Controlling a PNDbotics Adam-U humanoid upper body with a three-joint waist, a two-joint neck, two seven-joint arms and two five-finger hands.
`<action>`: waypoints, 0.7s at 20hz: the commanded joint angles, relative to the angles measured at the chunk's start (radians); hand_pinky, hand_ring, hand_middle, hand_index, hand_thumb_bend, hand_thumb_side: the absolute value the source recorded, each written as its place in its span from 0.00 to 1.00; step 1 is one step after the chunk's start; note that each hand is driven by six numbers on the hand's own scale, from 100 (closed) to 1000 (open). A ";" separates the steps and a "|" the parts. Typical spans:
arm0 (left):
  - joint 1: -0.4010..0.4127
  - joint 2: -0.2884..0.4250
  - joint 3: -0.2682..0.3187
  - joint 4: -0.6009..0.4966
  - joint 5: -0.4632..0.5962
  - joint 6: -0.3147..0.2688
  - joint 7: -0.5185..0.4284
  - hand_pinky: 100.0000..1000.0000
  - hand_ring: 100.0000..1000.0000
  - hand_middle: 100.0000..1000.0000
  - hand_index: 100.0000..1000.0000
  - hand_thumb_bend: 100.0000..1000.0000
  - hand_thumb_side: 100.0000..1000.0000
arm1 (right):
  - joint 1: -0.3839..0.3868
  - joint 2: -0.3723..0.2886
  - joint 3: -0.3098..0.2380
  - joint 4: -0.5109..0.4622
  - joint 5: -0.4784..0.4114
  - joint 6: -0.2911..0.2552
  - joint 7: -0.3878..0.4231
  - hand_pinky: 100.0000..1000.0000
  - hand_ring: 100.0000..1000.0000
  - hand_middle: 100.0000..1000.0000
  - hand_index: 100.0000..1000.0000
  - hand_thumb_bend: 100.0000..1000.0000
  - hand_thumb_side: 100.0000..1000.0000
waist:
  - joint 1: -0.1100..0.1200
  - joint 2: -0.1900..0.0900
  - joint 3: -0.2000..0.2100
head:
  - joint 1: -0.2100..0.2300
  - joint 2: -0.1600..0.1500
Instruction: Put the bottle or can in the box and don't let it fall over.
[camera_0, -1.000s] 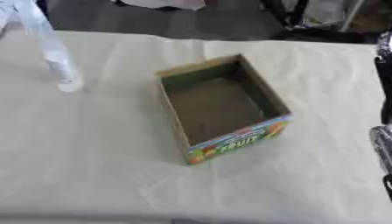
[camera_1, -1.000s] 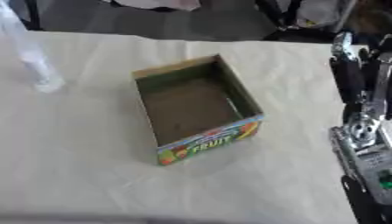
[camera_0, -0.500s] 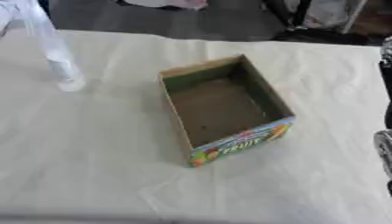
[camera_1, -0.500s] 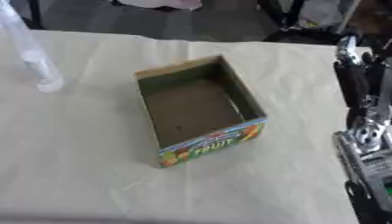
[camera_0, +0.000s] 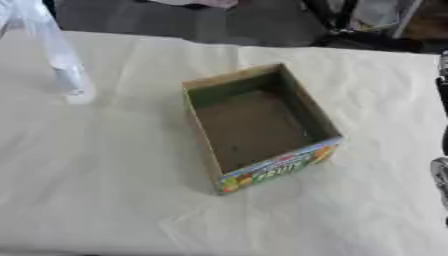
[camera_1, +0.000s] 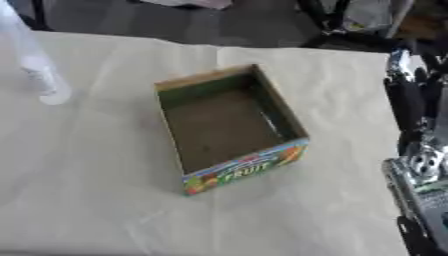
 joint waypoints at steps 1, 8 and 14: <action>-0.042 0.022 -0.004 0.007 -0.012 -0.013 -0.018 1.00 0.82 0.88 0.84 0.60 0.33 | -0.016 -0.008 -0.001 -0.024 -0.004 -0.003 0.008 1.00 1.00 1.00 1.00 0.00 0.47 | 0.004 -0.003 -0.004 | 0.007 -0.024; -0.089 0.012 -0.014 0.028 -0.033 -0.021 -0.035 1.00 0.82 0.88 0.84 0.61 0.32 | -0.027 -0.003 0.004 -0.024 -0.005 -0.003 0.016 1.00 1.00 1.00 1.00 0.00 0.47 | 0.003 0.009 -0.010 | 0.019 -0.039; -0.126 -0.006 -0.027 0.047 -0.046 -0.020 -0.053 1.00 0.82 0.88 0.84 0.61 0.32 | -0.033 -0.001 0.006 -0.024 -0.008 -0.005 0.019 1.00 1.00 1.00 1.00 0.00 0.47 | 0.001 0.012 -0.015 | 0.022 -0.048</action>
